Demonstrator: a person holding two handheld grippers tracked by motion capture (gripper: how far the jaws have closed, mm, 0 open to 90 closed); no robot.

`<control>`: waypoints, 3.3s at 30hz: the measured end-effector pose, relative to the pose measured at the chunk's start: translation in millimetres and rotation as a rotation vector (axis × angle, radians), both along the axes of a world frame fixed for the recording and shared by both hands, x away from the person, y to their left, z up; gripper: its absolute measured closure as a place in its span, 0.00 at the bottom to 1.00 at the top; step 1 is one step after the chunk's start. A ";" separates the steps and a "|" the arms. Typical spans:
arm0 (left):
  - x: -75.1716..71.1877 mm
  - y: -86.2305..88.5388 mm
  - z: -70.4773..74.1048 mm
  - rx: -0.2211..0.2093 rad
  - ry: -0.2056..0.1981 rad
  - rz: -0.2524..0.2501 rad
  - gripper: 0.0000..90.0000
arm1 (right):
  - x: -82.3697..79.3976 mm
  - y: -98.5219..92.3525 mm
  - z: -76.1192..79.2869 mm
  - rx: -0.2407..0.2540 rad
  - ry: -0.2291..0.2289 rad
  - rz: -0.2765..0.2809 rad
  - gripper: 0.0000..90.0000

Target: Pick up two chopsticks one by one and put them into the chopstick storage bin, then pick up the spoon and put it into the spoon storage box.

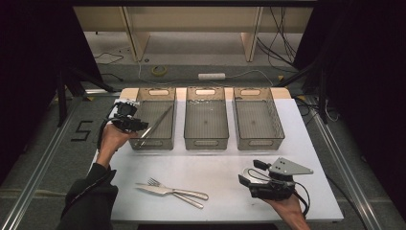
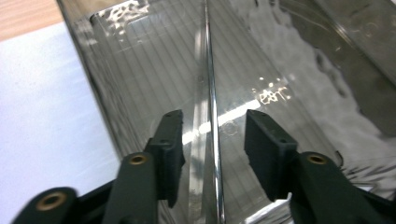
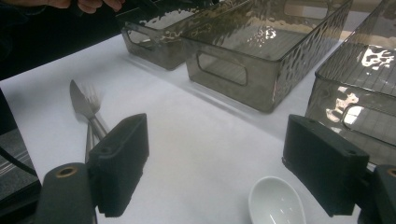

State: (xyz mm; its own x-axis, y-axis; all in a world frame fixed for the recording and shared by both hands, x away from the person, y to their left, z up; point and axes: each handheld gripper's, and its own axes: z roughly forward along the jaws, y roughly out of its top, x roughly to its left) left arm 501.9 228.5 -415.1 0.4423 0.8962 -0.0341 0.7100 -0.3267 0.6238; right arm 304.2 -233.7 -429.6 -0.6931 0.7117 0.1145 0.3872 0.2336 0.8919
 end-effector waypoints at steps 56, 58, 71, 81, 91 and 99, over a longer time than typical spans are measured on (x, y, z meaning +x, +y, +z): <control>-117.7 -100.0 9.0 -0.224 -0.036 -0.434 0.21 | 12.3 -20.1 -6.3 -0.168 0.119 -0.045 0.25; -120.8 -99.2 7.6 -0.239 -0.058 -0.432 0.20 | 13.0 -21.9 -6.6 -0.178 0.128 -0.049 0.25; -134.9 -79.3 2.7 -0.351 -0.165 -0.363 0.20 | 16.7 -28.3 -11.4 -0.240 0.173 -0.070 0.25; -145.3 -68.9 1.7 -0.376 -0.188 -0.337 0.20 | 17.0 -28.2 -15.2 -0.305 0.206 -0.065 0.25; -150.4 -66.0 1.2 -0.383 -0.206 -0.328 0.19 | 19.3 -28.4 -19.6 -0.367 0.238 -0.073 0.28; -151.6 -65.1 0.6 -0.386 -0.217 -0.317 0.19 | 20.6 -29.4 -24.5 -0.415 0.291 -0.060 0.37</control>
